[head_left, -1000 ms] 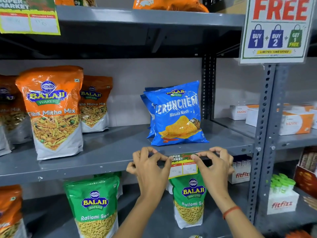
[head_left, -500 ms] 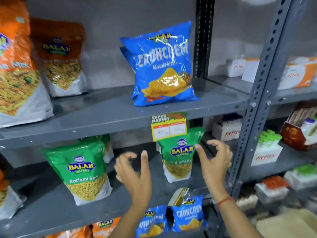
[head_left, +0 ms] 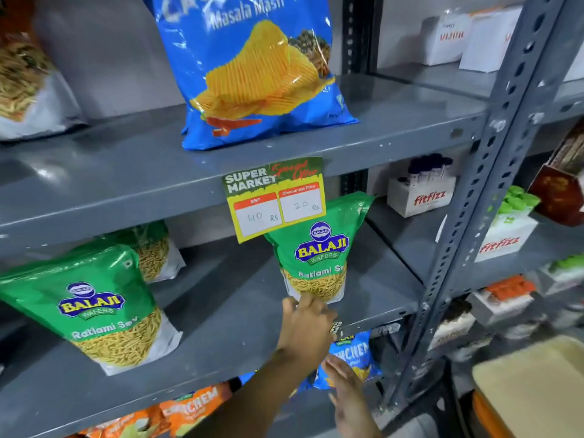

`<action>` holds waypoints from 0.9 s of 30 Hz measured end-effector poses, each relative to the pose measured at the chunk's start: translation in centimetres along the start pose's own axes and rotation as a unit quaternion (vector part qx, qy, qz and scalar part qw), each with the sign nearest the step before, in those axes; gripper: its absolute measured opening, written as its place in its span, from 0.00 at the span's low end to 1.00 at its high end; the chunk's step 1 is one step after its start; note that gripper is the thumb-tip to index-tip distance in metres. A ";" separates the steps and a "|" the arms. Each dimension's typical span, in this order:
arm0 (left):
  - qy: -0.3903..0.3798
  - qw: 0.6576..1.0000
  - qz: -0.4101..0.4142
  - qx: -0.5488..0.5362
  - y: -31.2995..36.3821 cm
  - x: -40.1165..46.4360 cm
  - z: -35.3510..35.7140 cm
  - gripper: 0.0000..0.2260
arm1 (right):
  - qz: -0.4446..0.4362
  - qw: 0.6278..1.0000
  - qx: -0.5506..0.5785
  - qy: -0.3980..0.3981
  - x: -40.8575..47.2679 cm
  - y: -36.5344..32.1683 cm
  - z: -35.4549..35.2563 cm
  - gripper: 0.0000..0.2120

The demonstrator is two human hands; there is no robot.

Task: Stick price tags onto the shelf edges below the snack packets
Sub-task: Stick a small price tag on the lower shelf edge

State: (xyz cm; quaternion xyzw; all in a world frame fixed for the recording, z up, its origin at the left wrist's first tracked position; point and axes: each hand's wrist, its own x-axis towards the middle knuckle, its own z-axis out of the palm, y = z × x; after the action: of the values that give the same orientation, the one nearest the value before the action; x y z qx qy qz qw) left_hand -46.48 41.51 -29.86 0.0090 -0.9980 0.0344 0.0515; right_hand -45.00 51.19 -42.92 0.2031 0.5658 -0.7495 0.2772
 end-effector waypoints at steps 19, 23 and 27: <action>0.153 0.928 -0.177 -0.289 -0.5 -3.1 2.7 0.05 | -0.212 0.977 -0.027 0.011 0.4 -2.1 -3.7 0.13; 0.138 0.865 -0.275 -0.397 0.2 -5.6 3.6 0.04 | -0.316 0.935 -0.144 0.070 0.9 -4.0 -3.9 0.05; 0.074 0.839 -0.336 -0.421 1.1 -7.6 6.0 0.13 | -0.400 0.864 -0.291 0.096 1.4 -3.9 -5.1 0.10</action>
State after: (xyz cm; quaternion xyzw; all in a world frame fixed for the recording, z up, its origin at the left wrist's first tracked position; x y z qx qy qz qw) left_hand -39.58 42.26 -36.72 0.3187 -0.8451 -0.4083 0.1324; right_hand -48.65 56.64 -42.33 -0.0594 0.8150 -0.5737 -0.0558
